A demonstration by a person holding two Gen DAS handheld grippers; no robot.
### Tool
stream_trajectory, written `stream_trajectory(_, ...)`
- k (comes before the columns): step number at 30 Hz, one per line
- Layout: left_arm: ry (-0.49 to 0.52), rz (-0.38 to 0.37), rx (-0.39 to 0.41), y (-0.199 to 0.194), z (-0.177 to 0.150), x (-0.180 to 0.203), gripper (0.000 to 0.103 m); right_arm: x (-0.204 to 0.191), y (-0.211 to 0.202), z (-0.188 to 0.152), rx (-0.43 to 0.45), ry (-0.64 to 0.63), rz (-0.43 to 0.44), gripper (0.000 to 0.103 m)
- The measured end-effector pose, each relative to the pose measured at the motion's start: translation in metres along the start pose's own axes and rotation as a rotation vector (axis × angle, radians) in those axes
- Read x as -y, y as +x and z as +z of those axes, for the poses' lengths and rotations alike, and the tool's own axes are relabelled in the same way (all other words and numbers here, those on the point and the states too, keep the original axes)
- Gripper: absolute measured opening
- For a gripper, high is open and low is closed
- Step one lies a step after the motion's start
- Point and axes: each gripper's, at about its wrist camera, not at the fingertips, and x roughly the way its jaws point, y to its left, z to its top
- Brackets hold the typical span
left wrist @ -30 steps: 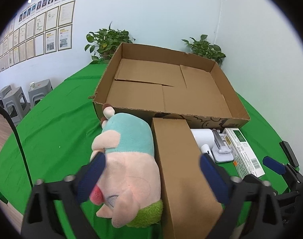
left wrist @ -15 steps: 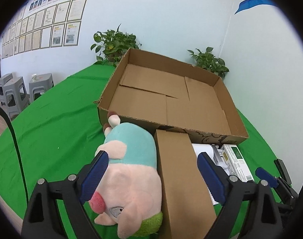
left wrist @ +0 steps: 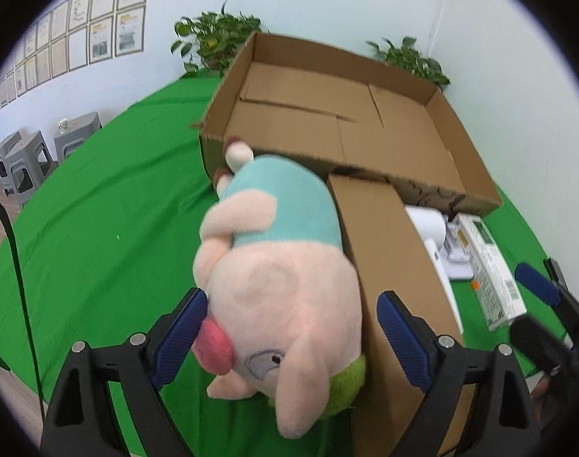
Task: Organize objects
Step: 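Close the left gripper on the plush pig and lift it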
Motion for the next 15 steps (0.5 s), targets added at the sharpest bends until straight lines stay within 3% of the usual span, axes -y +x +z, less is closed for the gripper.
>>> stream_trajectory(3, 0.006, 0.022, -0.014, 0.006, -0.007, -0.006, 0.09, 0.0, 0.008, 0.006, -0.018, 0.051, 0.049, 0.103)
stream_trajectory(7, -0.011, -0.028, -0.007, 0.007, -0.012, -0.017, 0.089, -0.004, 0.022, 0.012, -0.067, 0.054, 0.09, 0.103)
stream_trajectory(15, -0.071, -0.141, 0.009, -0.004, -0.016, -0.043, 0.074, -0.031, 0.062, 0.03, -0.179, 0.045, 0.167, 0.103)
